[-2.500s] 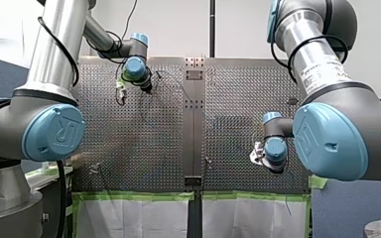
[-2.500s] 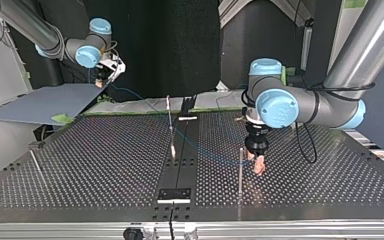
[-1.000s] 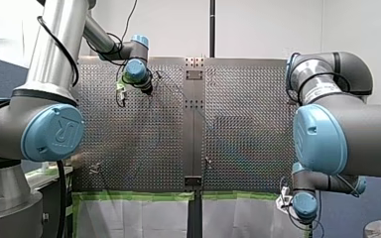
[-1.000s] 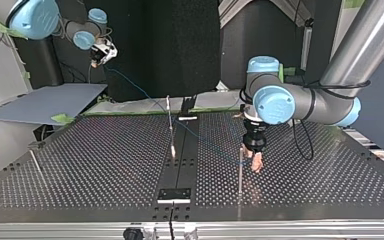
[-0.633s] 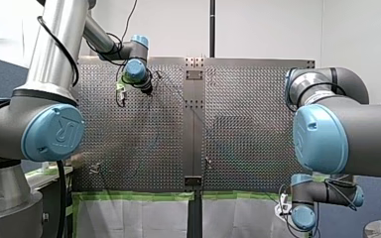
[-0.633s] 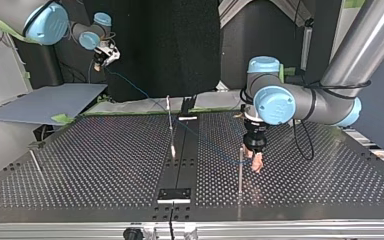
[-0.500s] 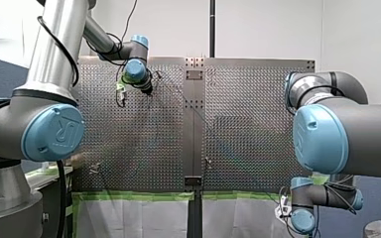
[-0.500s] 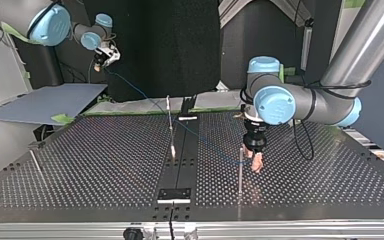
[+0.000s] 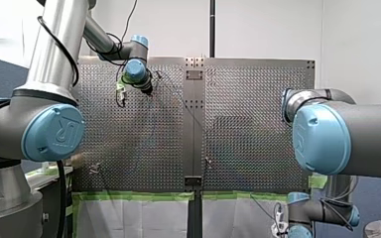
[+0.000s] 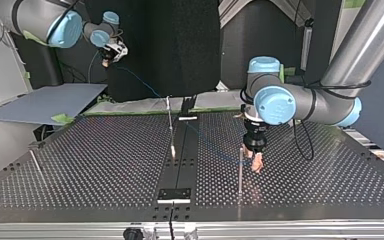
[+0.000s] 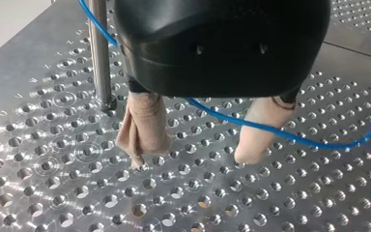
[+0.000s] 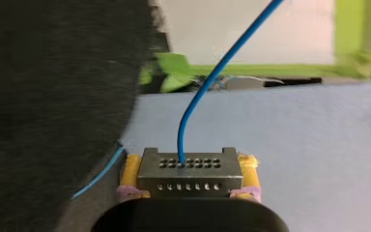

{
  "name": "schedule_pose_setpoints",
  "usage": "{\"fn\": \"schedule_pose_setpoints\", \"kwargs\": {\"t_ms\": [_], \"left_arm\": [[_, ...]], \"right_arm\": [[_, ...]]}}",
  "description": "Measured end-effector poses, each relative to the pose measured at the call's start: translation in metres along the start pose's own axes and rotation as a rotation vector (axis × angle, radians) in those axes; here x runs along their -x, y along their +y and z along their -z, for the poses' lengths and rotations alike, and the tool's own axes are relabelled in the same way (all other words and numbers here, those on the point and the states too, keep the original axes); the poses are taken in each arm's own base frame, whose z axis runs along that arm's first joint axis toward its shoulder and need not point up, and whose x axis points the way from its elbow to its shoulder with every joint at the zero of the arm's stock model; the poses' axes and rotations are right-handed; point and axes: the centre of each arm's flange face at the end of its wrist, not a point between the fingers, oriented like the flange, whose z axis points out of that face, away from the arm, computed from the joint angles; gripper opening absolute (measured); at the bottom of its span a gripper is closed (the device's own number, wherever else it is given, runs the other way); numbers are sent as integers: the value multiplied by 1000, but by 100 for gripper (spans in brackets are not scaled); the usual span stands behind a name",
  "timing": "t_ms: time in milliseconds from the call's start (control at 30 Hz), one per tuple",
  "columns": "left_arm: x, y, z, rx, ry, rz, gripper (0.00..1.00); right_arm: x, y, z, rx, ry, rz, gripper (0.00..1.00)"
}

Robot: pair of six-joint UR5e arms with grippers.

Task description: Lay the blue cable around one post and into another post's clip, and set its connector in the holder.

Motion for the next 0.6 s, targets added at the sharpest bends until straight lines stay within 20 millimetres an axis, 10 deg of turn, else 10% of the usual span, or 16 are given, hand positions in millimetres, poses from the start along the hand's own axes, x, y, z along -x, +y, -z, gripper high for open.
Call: {"fn": "schedule_pose_setpoints", "kwargs": {"t_ms": [167,600], "left_arm": [[0,0,0,0,0,1,100],[0,0,0,0,0,7,100]], "right_arm": [[18,-10,23,-20,-35,39,0],[-18,-50,54,-50,-62,34,0]]}}
